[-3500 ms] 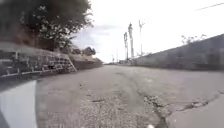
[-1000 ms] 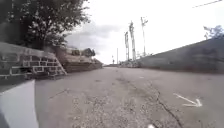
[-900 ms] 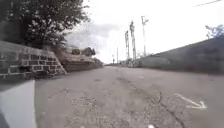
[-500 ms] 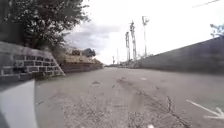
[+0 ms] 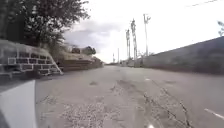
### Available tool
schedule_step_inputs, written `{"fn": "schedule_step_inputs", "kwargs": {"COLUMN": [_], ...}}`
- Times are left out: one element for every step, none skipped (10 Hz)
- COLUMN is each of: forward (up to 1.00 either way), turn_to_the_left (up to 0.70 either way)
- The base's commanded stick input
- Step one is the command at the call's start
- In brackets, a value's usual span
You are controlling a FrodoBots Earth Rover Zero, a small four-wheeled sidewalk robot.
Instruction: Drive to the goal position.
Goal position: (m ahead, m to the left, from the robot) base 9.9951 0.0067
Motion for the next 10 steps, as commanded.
{"fn": "schedule_step_inputs", "kwargs": {"forward": [0.7,0.7,0.7,0.7,0.7,0.7,0.7,0.7,0.7,0.7], "turn_to_the_left": [0.0,0.0,0.0,0.0,0.0,0.0,0.0,0.0,0.0,0.0]}}
